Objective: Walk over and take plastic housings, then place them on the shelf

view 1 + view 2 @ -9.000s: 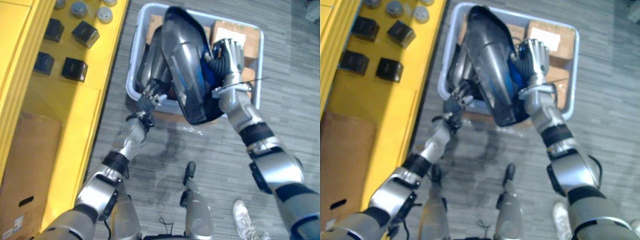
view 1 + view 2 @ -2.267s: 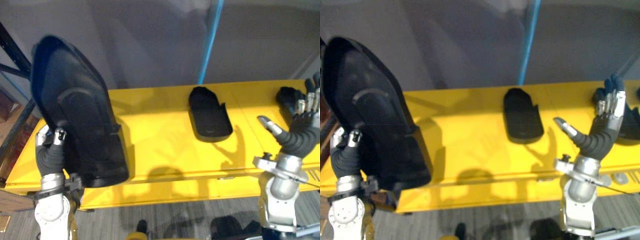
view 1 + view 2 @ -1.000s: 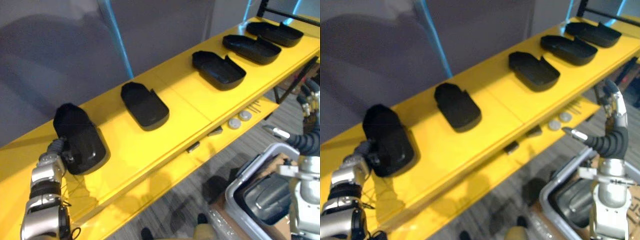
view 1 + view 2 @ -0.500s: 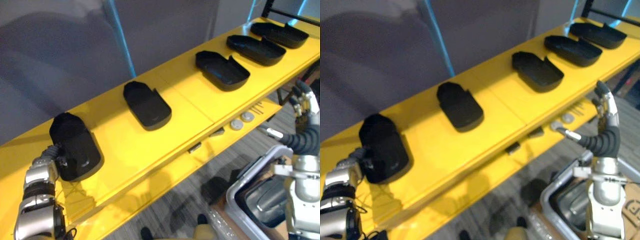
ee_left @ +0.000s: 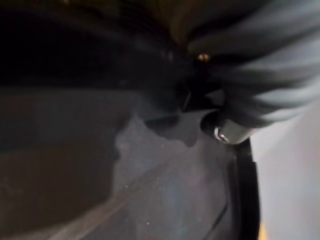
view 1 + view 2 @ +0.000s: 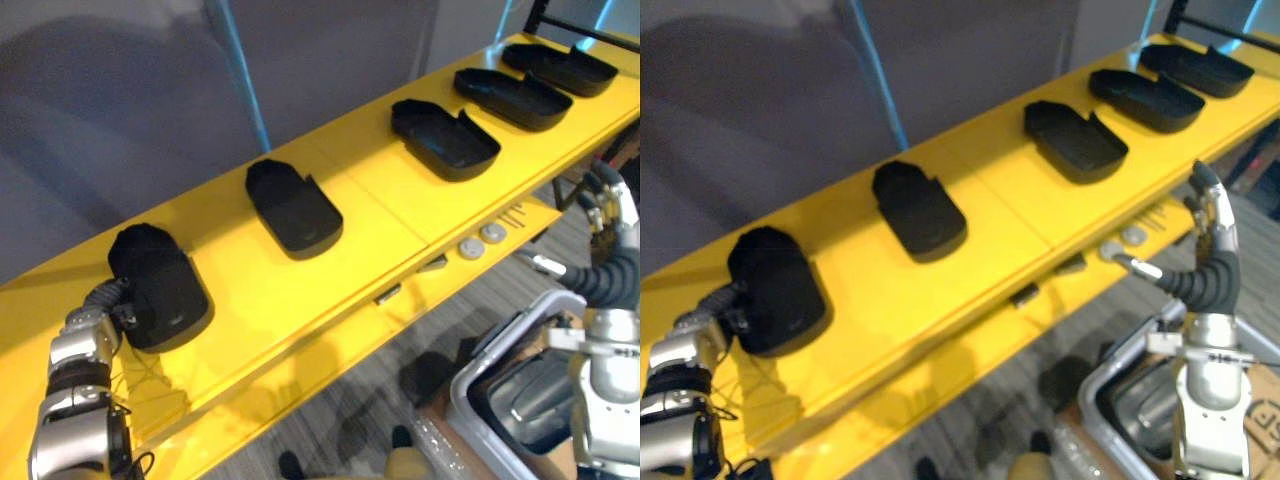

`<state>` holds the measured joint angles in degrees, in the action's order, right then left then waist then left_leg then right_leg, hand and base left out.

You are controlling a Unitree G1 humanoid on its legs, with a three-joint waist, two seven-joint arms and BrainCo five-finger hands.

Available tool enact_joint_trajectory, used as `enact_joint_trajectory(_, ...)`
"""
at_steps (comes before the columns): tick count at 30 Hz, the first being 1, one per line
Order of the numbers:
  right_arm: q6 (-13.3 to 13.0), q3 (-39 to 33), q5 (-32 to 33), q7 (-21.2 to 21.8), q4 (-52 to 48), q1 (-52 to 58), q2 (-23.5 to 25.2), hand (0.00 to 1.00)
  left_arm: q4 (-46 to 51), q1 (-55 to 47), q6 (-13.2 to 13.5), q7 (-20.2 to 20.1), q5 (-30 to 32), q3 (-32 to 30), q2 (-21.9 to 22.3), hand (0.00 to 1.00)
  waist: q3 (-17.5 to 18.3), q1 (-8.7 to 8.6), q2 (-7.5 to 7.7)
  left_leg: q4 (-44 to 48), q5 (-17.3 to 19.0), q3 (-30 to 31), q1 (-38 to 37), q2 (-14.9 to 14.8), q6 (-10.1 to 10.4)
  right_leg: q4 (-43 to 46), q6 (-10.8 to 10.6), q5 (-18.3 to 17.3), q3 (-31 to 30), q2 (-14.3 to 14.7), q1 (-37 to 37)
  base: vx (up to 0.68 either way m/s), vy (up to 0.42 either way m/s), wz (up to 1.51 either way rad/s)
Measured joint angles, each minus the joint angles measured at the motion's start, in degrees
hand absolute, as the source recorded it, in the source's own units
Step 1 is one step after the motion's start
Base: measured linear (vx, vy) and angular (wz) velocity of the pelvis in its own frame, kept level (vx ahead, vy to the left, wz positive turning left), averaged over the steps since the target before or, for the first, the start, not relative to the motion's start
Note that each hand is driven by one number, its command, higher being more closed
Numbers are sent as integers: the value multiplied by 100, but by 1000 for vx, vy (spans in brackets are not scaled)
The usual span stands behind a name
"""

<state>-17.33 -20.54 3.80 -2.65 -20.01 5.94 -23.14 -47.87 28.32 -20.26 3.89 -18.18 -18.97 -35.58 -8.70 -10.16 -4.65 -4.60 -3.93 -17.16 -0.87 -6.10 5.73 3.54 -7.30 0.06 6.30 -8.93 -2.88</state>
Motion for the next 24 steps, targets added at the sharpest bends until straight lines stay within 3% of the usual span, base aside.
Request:
enact_joint_trajectory(5,-32,0,1,1,3,0,0,0,30,123,235,286,-2,15,-1,0,-23,0,7,0,0,-5,0,-1,0,-9,-1,4,0,1,4,0,0,0)
enact_joint_trajectory(12,-257,19,53,-8,26,27,0,0,303,237,899,1165,308,-5,-22,0,-22,4,8,0,0,83,-9,-2,0,-96,2,24,104,1,118,0,-3,5)
enact_joint_trajectory(13,-323,86,59,-54,27,29,0,0,394,237,1102,1384,361,-18,-61,0,-21,29,11,-1,0,90,0,-10,0,-123,8,37,119,9,124,-2,-8,5)
enact_joint_trajectory(19,-599,512,40,-360,43,186,55,0,1732,216,1743,2212,997,-453,-264,0,-11,156,28,-7,-6,239,-7,5,3,-238,-4,70,265,10,293,12,-6,11)
enact_joint_trajectory(24,-645,691,-23,-643,48,218,130,0,2898,-66,2118,2552,1203,-768,-268,0,72,297,105,-10,-23,376,-4,-2,23,-334,2,84,427,22,413,4,-15,15)
